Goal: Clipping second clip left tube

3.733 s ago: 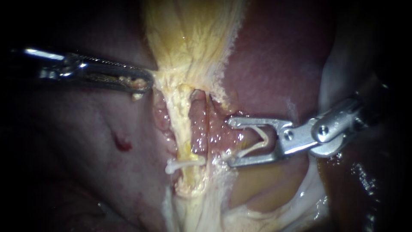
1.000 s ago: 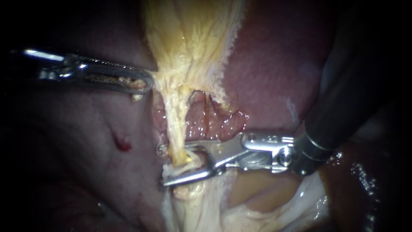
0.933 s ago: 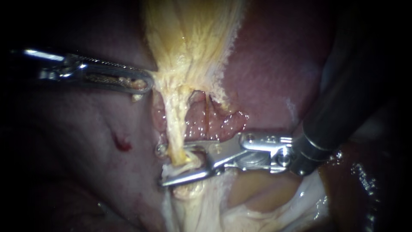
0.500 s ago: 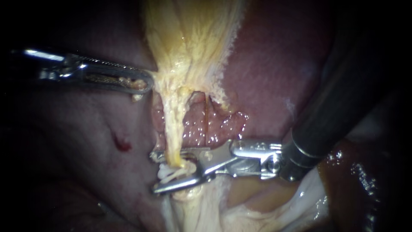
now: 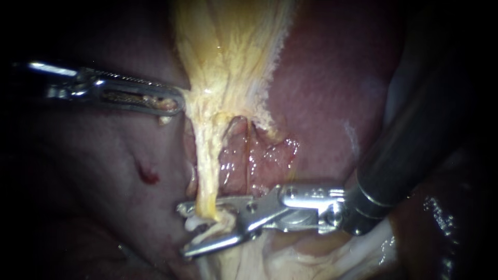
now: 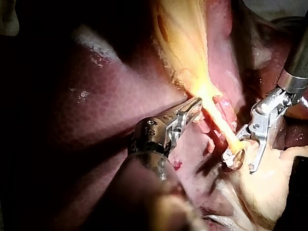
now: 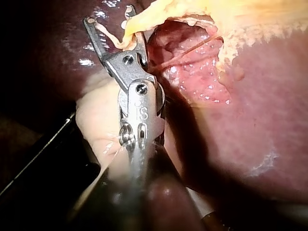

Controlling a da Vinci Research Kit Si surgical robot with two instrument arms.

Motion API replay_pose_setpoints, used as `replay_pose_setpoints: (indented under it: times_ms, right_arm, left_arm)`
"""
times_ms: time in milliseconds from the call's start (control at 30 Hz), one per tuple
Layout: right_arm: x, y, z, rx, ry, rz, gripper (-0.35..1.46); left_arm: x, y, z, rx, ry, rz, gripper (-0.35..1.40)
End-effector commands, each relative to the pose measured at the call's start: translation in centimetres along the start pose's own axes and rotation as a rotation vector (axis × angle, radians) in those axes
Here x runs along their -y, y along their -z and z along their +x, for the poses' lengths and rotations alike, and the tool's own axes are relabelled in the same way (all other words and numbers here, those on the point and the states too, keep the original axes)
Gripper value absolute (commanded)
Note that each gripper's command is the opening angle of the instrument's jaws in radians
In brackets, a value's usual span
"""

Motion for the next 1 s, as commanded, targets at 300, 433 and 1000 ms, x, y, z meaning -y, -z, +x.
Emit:
replay_pose_setpoints:
  times_ms: [300,433,1000]
  right_arm:
    - [-0.01,0.01,0.0,0.002,0.002,0.012,0.41]
    - [-0.02,0.04,-0.01,0.002,0.002,0.01,0.26]
    - [-0.06,0.15,-0.03,0.001,0.001,0.003,-0.35]
  left_arm:
    - [0.0,0.0,0.0,0.0,0.0,0.0,-0.35]
    - [-0.01,0.0,0.0,0.0,0.0,0.0,-0.35]
    - [-0.02,0.0,0.0,0.0,0.0,0.001,-0.35]
